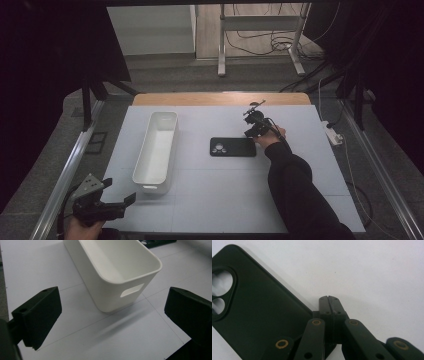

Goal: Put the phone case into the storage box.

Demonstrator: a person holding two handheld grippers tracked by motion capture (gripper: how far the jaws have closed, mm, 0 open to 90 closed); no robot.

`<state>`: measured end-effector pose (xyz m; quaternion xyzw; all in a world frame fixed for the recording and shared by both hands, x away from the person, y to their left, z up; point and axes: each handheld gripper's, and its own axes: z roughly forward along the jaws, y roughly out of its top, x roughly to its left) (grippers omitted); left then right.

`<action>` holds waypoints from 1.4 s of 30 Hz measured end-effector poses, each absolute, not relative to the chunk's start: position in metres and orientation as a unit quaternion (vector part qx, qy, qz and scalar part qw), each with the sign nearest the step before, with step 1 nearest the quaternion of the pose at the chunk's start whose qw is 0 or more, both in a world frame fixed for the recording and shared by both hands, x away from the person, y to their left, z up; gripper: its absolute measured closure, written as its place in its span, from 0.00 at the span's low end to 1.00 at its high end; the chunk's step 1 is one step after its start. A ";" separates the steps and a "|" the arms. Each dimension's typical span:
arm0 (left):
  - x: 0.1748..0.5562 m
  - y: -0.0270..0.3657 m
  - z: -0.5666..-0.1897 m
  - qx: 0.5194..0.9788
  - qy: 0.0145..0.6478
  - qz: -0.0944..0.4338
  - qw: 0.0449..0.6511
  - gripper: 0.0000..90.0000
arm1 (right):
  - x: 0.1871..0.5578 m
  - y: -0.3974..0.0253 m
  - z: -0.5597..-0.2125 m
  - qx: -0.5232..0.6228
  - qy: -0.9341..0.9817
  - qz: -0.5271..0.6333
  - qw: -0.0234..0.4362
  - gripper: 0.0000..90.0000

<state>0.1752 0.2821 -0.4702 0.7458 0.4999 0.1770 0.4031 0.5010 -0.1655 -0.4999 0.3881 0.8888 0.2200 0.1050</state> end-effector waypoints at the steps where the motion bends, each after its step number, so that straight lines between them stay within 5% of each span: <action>1: 0.175 0.282 -0.470 0.746 0.500 0.177 0.403 0.02 | 0.501 -0.166 -0.500 0.388 0.890 0.218 0.104 0.99; 42: 0.176 0.282 -0.470 0.746 0.500 0.176 0.403 0.02 | 0.437 -0.177 -0.502 0.363 0.906 0.212 0.059 0.99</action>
